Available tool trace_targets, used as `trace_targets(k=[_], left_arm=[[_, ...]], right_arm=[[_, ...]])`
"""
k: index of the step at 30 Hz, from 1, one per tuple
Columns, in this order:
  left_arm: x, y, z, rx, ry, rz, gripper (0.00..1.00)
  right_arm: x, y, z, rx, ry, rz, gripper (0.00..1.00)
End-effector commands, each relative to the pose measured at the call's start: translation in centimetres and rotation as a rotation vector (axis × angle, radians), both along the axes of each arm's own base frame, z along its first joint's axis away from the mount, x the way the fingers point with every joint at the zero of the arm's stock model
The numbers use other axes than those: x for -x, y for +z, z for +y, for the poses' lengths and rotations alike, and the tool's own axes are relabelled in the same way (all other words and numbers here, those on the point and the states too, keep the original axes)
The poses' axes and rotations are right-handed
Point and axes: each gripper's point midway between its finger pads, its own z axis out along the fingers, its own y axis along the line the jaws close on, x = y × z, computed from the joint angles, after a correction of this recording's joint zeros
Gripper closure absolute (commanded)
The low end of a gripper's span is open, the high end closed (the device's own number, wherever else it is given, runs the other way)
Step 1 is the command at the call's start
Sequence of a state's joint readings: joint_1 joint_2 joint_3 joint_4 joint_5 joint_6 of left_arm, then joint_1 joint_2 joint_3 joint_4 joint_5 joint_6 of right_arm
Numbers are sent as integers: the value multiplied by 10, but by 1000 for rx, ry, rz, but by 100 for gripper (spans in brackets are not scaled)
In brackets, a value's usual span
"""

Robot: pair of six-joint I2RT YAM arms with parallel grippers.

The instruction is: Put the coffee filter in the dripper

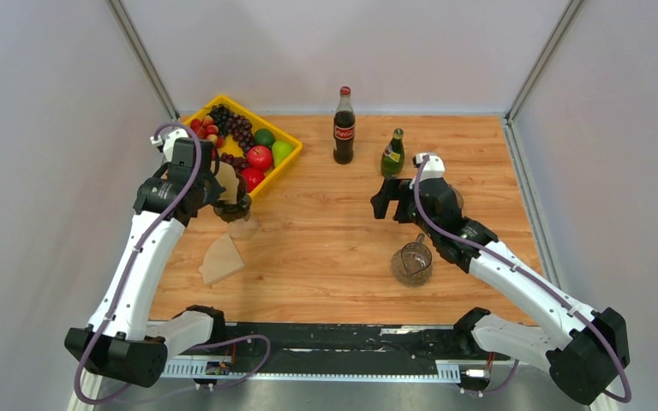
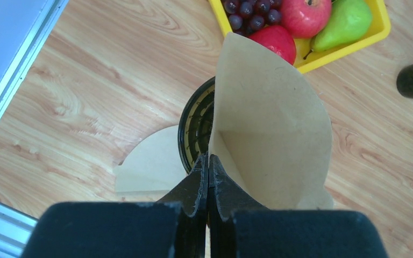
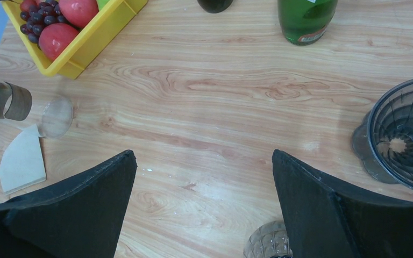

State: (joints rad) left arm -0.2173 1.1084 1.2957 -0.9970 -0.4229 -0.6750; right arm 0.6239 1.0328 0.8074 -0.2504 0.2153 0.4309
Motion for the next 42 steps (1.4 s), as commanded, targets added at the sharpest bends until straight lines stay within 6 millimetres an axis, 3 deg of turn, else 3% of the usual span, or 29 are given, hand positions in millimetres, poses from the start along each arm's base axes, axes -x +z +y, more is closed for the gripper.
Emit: trace_targets(k=[1,11,18,22,34,42], left_arm=[[-9,1,3,16,18,-22,99],[-17,-3,-1,40,-3,-15,99],[-26,7,-18,90,-99,-56,99],[-22,12,-16,75,-110,-67,99],[-12,-5,5,2,-33,32,99],[-10,-7,7,-6,-29,48,81]], right_arm=[[-2,3,1,-4,11,-13,0],[-1,4,1,-11,11,-14,0],[-1,6,2,-21,14,-17,0],[-1,7,1,-19,14,-19,0],[-2,8,2,-18,14,-21,0],[-2,10,2,-18,12,-25,0]])
